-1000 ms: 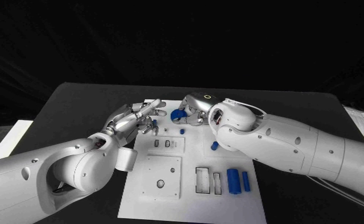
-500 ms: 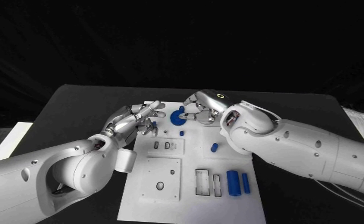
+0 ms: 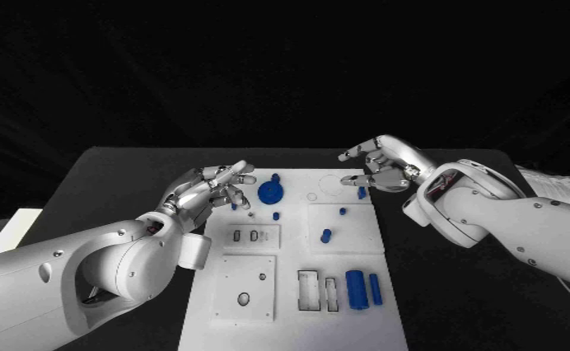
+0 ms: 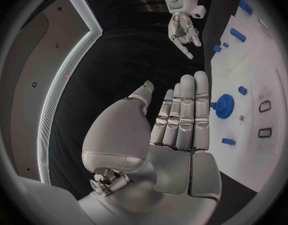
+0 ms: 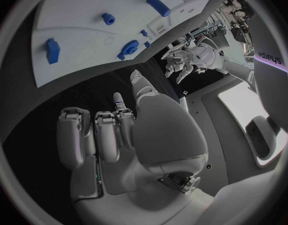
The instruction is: Assemble the parts on the task board
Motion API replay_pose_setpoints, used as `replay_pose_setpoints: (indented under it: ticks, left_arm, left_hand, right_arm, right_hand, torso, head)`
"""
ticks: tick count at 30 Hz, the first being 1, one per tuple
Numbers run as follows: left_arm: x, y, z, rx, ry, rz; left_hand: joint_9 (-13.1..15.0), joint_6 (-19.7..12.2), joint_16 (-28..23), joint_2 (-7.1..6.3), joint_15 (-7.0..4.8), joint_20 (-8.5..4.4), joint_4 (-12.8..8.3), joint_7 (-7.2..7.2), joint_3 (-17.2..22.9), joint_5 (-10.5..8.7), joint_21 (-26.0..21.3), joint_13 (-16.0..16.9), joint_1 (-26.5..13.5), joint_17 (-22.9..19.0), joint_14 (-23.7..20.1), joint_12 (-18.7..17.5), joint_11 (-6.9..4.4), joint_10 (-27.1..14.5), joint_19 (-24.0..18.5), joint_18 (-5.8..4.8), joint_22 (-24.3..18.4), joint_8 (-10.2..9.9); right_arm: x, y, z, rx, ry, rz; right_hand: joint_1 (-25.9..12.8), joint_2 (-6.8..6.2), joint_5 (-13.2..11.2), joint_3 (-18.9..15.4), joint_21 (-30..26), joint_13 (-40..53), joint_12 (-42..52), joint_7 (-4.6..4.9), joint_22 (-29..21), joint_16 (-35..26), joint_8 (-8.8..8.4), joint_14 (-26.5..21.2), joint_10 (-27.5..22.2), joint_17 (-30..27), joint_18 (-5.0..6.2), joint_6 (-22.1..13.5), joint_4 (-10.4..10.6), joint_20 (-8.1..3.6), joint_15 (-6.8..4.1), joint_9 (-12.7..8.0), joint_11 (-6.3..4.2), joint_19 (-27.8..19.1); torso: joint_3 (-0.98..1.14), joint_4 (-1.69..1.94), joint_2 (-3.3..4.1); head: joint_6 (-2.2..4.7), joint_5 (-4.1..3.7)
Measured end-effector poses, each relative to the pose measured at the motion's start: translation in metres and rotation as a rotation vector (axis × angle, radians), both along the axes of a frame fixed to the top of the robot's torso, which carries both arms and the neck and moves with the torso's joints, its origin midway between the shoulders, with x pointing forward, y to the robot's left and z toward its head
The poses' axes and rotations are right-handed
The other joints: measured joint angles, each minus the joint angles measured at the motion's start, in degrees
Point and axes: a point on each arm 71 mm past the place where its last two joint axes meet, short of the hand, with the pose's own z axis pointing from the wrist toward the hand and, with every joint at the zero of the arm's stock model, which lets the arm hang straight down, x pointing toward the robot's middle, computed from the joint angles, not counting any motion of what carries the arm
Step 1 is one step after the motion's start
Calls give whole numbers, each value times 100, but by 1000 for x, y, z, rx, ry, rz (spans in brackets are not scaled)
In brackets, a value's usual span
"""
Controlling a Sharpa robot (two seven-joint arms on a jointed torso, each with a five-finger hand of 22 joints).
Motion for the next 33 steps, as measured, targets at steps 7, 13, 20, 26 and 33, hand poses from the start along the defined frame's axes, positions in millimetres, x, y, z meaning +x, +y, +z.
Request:
replay_pose_setpoints:
  ticks: [7,13,20,26,33]
  left_arm:
    - [5,1,-2,-1,0,-3]
    - [7,0,-3,-4,0,-8]
    - [7,-2,-3,-5,1,-12]
    - [7,-2,-3,-6,0,-13]
    - [7,-2,-3,-6,0,-13]
  left_hand:
    - [0,-19,-656,6,2,0,-46,19,-46,0,-536,-99,6,-384,103,-14,9,-67,127,-1,-439,0]
    - [-1,-19,-656,6,2,0,-46,19,-46,0,-536,-99,7,-385,102,-14,9,-67,126,-1,-447,0]
    - [-1,-19,-656,6,2,20,-46,19,-46,0,-536,-99,7,-385,102,-14,9,-67,146,-3,-452,0]
    - [-2,-19,-656,6,2,20,-46,19,-46,0,-536,-104,7,-384,102,-14,9,-67,146,-11,-452,0]
    - [-2,-19,-656,6,2,20,-46,18,-46,0,-536,-104,7,-384,102,-14,9,-67,146,-16,-452,0]
  right_arm:
    - [1,-37,-9,9,52,-51]
    - [6,-54,-16,-10,72,-88]
    - [11,-53,-27,-33,96,-97]
    - [15,-48,-36,-55,114,-102]
    - [17,-45,-47,-80,136,-107]
  right_hand:
    - [28,-27,35,13,0,0,-22,20,12,0,0,0,0,0,0,-20,-58,0,0,-8,0,0]
    - [28,-27,57,-3,0,0,-22,20,25,23,0,0,0,-1,0,-21,-74,0,0,-8,0,0]
    - [27,-28,57,-3,0,0,-22,18,30,23,-22,0,0,-1,0,-63,-74,0,0,-14,0,0]
    - [27,-28,57,-3,0,0,-22,18,36,23,-22,0,0,-1,0,-63,-74,0,0,-14,0,0]
    - [27,-27,57,-3,0,0,-22,18,38,22,-22,0,0,-2,0,-63,-73,0,0,-13,0,0]
  torso:
    - [61,-63,-43]
    - [92,-79,-42]
    - [109,-77,-18]
    - [109,-70,-9]
    - [105,-76,-9]
  head:
    - [6,-39]
    - [2,-56]
    - [-26,-41]
    - [-56,-14]
    - [-96,8]
